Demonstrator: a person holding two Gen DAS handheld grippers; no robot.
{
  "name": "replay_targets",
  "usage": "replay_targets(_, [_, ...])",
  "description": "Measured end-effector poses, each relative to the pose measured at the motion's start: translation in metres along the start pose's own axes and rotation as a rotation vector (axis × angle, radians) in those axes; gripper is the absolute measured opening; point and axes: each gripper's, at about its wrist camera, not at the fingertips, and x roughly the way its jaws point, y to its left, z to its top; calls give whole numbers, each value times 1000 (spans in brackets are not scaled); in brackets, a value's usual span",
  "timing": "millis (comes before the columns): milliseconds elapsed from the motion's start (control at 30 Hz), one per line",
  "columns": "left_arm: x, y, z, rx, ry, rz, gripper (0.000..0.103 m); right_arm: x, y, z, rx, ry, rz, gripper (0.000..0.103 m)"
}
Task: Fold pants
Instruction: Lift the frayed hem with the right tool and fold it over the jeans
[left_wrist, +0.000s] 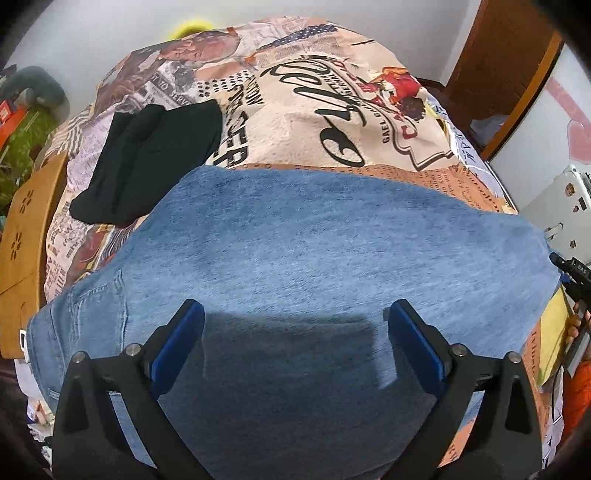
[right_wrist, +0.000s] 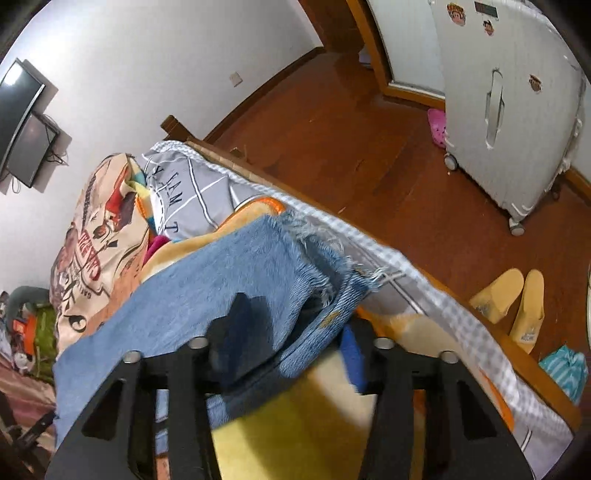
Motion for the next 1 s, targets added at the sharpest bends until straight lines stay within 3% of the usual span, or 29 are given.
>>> replay_targets(67, [-1,-6,2,14,-1,-19,102,-1,1,4,-17,-8,-5,14])
replay_targets(167, [-5,-17,5,37,-10,-56,102,-8,12,10,-71,-31,-15,10])
replay_targets(333, [-22,-31,10,70,-66,-71,102,-39,43,20,-161,-119,12,9])
replay_targets(633, [-61,-13,9,50,-168,-50,102,-105,132,22,-313,-243,236,8])
replay_targets(867, [-84,12,0,27,-234,-9,102,-131,222,1,-494,-251,403,8])
replay_targets(1000, [-92,26,-6,5,-261,-18,102,-125,266,-20,-580,-223,460,8])
